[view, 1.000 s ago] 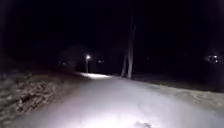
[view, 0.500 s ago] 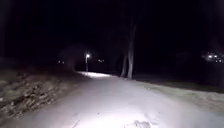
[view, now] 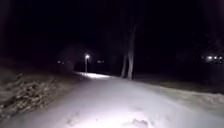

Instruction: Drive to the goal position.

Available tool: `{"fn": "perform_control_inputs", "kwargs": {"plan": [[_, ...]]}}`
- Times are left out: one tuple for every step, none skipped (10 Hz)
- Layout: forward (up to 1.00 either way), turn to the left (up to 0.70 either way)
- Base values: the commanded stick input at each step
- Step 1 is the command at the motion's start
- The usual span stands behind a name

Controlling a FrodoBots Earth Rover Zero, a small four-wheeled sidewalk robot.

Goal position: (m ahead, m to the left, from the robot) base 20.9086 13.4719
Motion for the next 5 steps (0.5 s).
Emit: {"fn": "perform_control_inputs", "kwargs": {"plan": [[0.7,0.0],[0.7,0.0],[0.7,0.0],[0.7,0.0],[0.7,0.0]]}}
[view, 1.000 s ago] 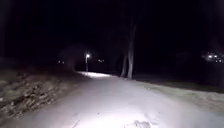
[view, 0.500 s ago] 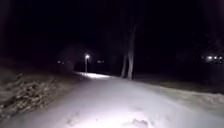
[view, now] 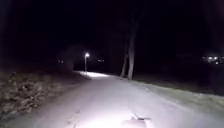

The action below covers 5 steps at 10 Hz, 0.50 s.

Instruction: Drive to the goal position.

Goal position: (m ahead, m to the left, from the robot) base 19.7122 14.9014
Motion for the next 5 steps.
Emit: {"fn": "perform_control_inputs", "kwargs": {"plan": [[0.7,0.0],[0.7,0.0],[0.7,0.0],[0.7,0.0],[0.7,0.0]]}}
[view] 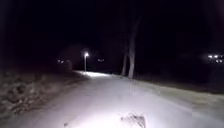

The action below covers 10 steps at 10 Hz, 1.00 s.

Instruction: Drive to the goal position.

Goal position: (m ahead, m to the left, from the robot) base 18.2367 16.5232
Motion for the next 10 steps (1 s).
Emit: {"fn": "perform_control_inputs", "kwargs": {"plan": [[0.7,0.01],[0.7,0.13],[0.7,0.13],[0.7,0.0],[0.7,0.0],[0.7,0.0],[0.7,0.0],[0.7,0.0],[0.7,0.0],[0.7,0.0]]}}
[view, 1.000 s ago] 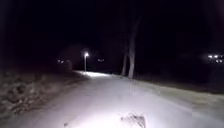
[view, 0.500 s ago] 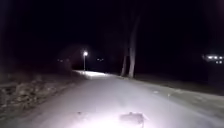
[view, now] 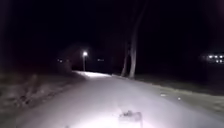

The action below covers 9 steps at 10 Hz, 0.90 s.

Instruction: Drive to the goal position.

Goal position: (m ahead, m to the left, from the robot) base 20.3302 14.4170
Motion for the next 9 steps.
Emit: {"fn": "perform_control_inputs", "kwargs": {"plan": [[0.7,0.0],[0.7,0.0],[0.7,0.0],[0.7,0.0],[0.7,0.0],[0.7,0.0],[0.7,0.0],[0.7,0.0],[0.7,0.0]]}}
